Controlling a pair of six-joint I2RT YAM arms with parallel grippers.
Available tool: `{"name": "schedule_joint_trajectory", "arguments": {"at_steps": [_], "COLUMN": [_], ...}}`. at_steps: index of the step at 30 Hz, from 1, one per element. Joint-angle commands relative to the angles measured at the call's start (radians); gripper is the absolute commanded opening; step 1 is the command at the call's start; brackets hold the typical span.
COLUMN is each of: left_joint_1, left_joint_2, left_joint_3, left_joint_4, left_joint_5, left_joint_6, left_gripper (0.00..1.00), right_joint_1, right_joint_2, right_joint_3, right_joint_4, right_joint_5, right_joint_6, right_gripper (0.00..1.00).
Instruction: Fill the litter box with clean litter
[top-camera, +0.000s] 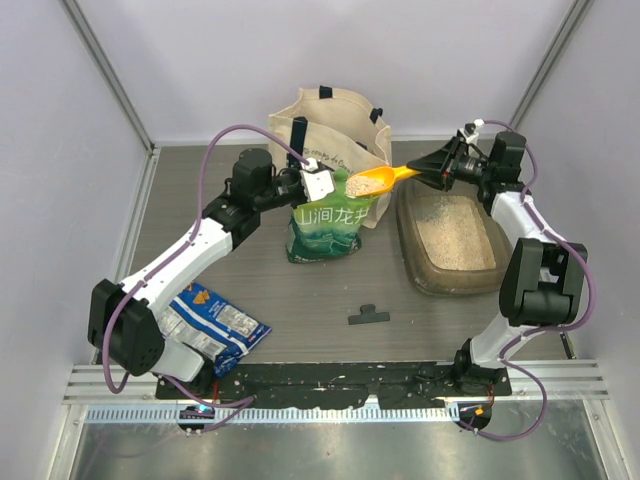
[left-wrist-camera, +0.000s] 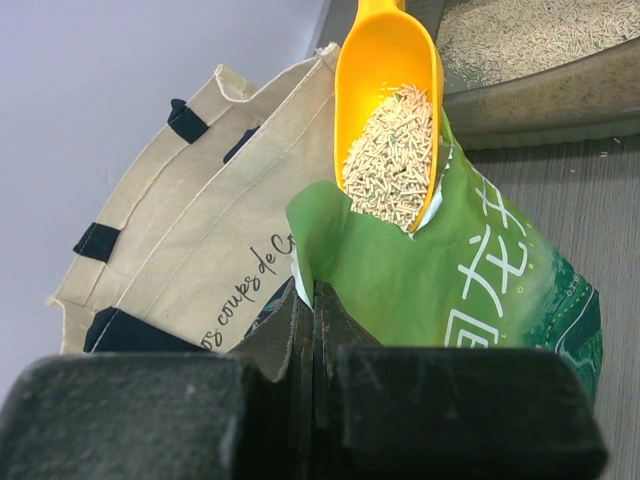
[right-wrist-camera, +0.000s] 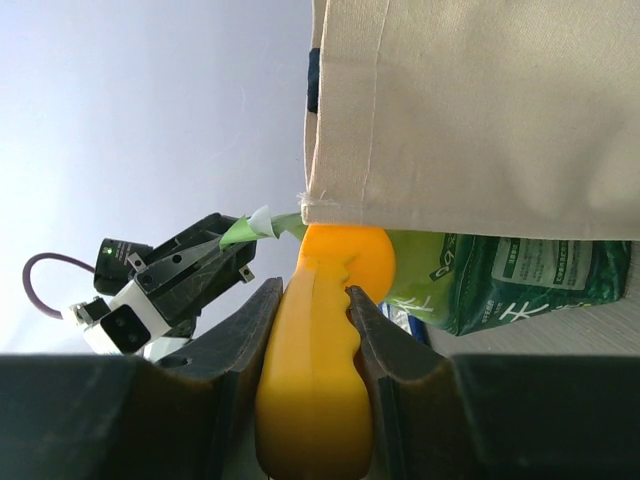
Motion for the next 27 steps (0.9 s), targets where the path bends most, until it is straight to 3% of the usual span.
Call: {"name": "schedule_joint_trajectory", "arguments": {"at_steps": [1,4,14,27], "left_joint_1": [0.018,0.018,0.016,0.016], "left_joint_2": [-0.058,-0.058,-0.052,-0.032], "left_joint_3": [0.026,0.027,0.03,0.032], "left_joint_4": [0.17,0.172,0.178,0.19], "left_joint_5": [-0.025,-0.03,-0.036,-0.042], "left_joint_6": [0.021,0.015,0.002,0.001], "left_gripper": [0.0,0.0,0.0,0.0], "right_joint_1": [-0.009,-0.012,-0.027,-0.134], "right_joint_2": [-0.045,-0.042,-0.062,-0.137], "right_joint_3": [-0.039,-0.118,-0.092,-0.099], "right_joint_4": [0.066,0.327,0.284,0.271], "right_joint_5": [0.013,0.009,-0.013,-0.053], "right_joint_6": [0.023,0.243,0.214,0.228], "right_gripper": [0.01,0.01,0.01,0.01]}}
